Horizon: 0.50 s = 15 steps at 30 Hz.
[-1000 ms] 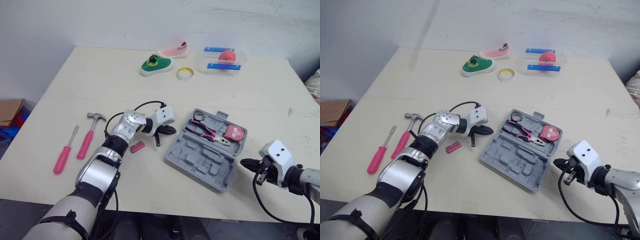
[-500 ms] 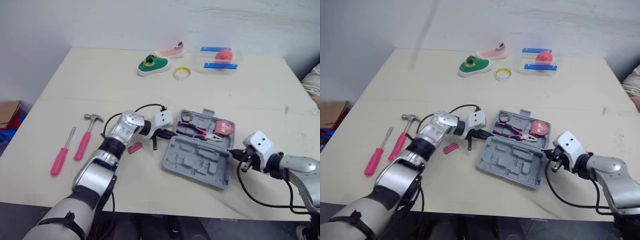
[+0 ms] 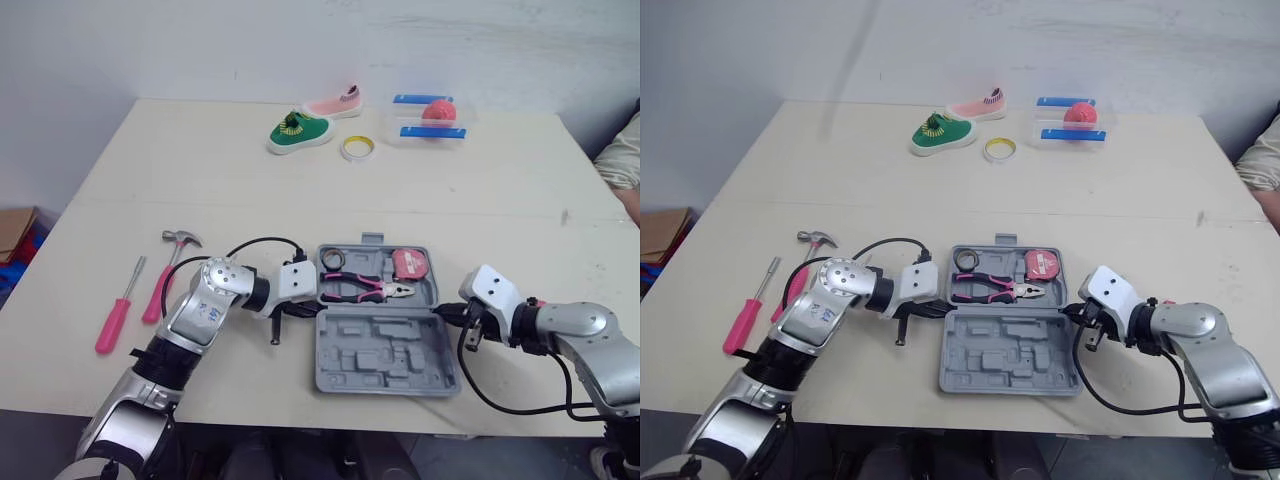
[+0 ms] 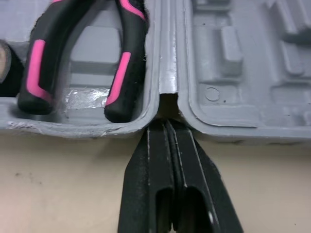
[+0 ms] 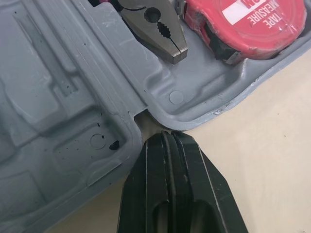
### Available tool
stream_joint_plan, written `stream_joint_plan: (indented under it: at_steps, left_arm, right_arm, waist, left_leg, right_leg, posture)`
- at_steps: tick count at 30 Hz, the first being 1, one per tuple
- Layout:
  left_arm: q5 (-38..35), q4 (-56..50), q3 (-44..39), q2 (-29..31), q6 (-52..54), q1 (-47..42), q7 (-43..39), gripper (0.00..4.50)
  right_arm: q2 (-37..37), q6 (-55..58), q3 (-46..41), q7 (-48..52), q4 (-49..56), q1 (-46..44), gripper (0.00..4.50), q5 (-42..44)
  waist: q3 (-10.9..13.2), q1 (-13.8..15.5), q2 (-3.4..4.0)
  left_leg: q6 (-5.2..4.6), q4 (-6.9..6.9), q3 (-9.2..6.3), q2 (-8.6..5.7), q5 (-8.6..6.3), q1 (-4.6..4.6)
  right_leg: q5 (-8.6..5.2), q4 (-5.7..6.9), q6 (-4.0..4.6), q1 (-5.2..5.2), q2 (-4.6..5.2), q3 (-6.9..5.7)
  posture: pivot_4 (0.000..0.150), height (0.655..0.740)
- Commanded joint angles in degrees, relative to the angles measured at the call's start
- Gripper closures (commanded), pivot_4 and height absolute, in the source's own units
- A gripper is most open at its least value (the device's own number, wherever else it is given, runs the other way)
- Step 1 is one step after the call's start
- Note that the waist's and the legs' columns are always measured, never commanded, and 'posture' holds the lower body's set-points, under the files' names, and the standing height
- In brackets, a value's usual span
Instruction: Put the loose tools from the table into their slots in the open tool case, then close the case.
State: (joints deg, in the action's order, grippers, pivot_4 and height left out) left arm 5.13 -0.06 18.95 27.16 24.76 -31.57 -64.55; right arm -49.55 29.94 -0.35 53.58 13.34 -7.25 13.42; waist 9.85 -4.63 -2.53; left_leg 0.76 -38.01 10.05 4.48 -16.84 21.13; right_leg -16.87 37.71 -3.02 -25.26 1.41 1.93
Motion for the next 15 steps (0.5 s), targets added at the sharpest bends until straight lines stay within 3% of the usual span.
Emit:
stream_joint_plan:
  at_steps: [1,7,11,14,15]
  left_arm:
    - [-0.9,-2.6,-1.3,1.0,2.9,1.6,2.6,4.50]
    - [-7.9,-8.7,-13.5,9.4,6.3,5.3,2.5,4.50]
    - [-24.5,-16.9,-30.2,17.6,19.3,14.8,-5.2,4.50]
    - [-30.1,-15.8,-46.9,23.8,22.8,27.6,-10.0,4.50]
    - [-30.6,-14.8,-51.0,25.2,23.2,31.0,-10.3,3.98]
  right_arm:
    - [-2.0,-2.5,-2.2,2.1,2.9,1.4,4.43,1.0]
    - [-7.2,-2.2,-17.5,5.8,3.6,8.5,4.43,5.3]
    - [-7.6,-0.7,-31.2,9.9,4.4,16.4,4.43,9.7]
    - [-8.2,2.6,-42.2,13.4,2.1,22.4,4.43,11.8]
    - [-8.5,3.8,-44.9,14.3,1.2,23.8,3.84,12.2]
  waist:
    - [0.0,0.0,0.00]
    - [0.1,-0.1,0.03]
    - [0.1,-0.1,0.02]
    - [0.1,-0.2,0.01]
    - [0.1,-0.2,0.01]
  left_leg:
    - [0.00,0.00,-0.01,0.01,0.00,0.00]
    - [0.01,0.04,-0.03,0.06,0.01,0.06]
    - [0.08,0.11,-0.06,0.13,-0.01,0.02]
    - [0.10,0.12,-0.08,0.12,-0.05,0.01]
    - [0.11,0.12,-0.08,0.12,-0.06,0.01]
  right_leg:
    - [0.00,0.00,0.00,0.00,0.00,0.00]
    - [-0.02,0.01,0.02,-0.06,0.00,-0.01]
    - [-0.11,0.00,0.11,-0.05,0.00,-0.12]
    - [-0.23,-0.01,0.16,-0.05,0.05,-0.18]
    - [-0.29,-0.05,0.23,-0.06,0.05,-0.19]
  posture:
    - [0.150,0.7304]
    - [0.150,0.7304]
    - [0.150,0.7304]
    - [0.150,0.7304]
    - [0.150,0.7304]
